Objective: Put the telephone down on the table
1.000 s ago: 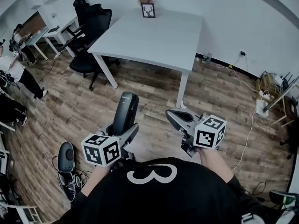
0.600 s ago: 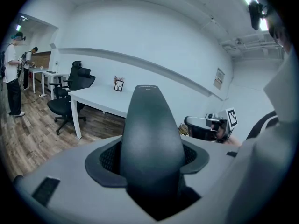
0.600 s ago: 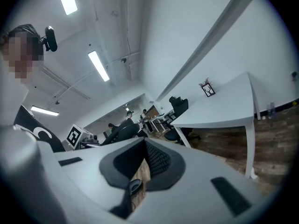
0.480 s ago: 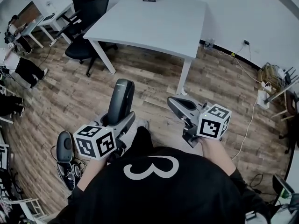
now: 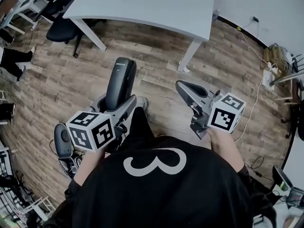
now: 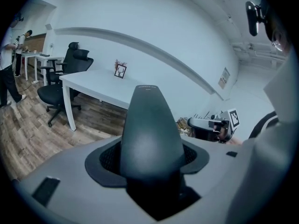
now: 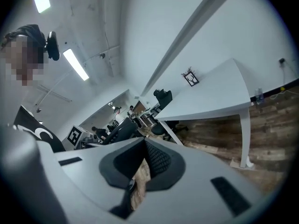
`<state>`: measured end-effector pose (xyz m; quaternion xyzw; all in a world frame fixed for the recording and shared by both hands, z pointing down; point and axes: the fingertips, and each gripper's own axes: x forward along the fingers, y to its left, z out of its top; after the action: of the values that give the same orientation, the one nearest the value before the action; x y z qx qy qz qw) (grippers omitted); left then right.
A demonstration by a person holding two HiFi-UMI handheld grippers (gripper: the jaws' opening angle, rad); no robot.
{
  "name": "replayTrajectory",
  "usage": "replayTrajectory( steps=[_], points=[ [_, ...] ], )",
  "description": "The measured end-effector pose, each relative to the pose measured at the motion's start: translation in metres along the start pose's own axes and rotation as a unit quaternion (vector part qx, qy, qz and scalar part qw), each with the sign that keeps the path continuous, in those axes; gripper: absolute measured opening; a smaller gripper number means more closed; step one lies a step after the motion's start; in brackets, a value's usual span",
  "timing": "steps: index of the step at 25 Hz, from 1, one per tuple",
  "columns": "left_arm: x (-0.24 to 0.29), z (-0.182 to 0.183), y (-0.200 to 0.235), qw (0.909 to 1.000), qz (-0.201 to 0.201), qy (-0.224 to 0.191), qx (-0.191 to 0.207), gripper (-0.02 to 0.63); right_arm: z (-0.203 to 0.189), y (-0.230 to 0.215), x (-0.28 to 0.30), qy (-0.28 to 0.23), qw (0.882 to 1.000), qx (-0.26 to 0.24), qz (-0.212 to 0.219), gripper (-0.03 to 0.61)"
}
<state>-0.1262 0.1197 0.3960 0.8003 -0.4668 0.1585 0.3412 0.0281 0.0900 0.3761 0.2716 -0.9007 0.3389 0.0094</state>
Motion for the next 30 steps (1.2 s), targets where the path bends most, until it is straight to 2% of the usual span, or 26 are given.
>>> replayTrajectory(
  steps=[4,9,17,22,30],
  points=[
    [0.035,0.028,0.040,0.9997,-0.006,0.024,0.006,0.290,0.011,-0.029,0.043,0.005,1.000,0.024,-0.016,0.007],
    [0.073,0.071,0.077,0.9980,-0.035,0.050,0.018,0.290,0.046,-0.052,0.099,-0.002,0.999,0.029,-0.037,0.008],
    [0.113,0.158,0.133,0.9957,-0.063,0.041,0.054,0.290,0.115,-0.081,0.173,-0.024,0.998,0.019,-0.064,0.008],
    [0.128,0.180,0.151,0.9945,-0.072,0.045,0.062,0.290,0.136,-0.089,0.199,-0.030,0.997,0.007,-0.073,0.008],
    [0.159,0.195,0.153,0.9948,-0.063,0.054,0.059,0.290,0.145,-0.121,0.203,-0.031,0.997,0.028,-0.069,0.008]
  ],
)
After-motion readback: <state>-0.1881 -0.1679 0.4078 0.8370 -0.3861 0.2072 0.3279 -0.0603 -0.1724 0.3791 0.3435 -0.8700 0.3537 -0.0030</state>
